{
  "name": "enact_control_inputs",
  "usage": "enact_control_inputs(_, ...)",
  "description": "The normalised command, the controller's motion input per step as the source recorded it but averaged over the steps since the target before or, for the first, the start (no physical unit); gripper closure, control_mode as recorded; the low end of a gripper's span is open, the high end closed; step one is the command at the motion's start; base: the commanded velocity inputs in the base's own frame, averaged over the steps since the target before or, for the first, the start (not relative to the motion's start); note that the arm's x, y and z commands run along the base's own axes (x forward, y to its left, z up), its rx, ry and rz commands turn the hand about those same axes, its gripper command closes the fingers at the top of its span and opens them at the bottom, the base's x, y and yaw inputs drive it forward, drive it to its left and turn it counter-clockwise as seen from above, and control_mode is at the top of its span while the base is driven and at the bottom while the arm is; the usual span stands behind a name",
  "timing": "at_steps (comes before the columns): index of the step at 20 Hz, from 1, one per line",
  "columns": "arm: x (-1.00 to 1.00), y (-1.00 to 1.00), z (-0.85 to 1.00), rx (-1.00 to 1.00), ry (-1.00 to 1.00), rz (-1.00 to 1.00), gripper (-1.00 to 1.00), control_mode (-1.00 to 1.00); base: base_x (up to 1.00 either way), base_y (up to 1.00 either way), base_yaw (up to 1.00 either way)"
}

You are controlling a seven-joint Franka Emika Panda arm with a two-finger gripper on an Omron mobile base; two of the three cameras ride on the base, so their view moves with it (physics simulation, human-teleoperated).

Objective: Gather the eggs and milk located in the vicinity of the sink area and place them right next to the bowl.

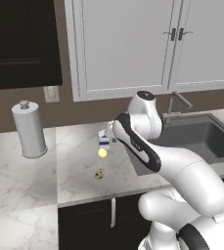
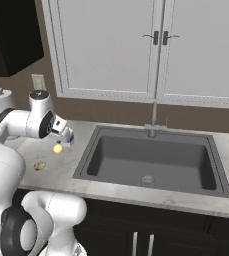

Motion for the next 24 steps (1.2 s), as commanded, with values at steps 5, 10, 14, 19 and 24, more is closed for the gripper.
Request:
enact_control_inputs(5,0.13,0.11,0.0,-0.02,0.0,0.08,-1.0,-1.0,0.0,0.0,0.0)
enact_control_inputs(10,0.22,0.19,0.0,-0.02,-0.01,0.0,-1.0,-1.0,0.0,0.0,0.0)
enact_control_inputs(14,0.34,0.43,-0.13,-0.09,0.02,-0.05,-1.0,-1.0,0.0,0.0,0.0)
enact_control_inputs(19,0.42,0.16,-0.42,-0.07,0.0,-0.03,-1.0,-1.0,0.0,0.0,0.0)
enact_control_inputs(24,0.49,-0.13,-0.35,-0.01,0.0,0.0,-1.0,-1.0,0.0,0.0,0.0)
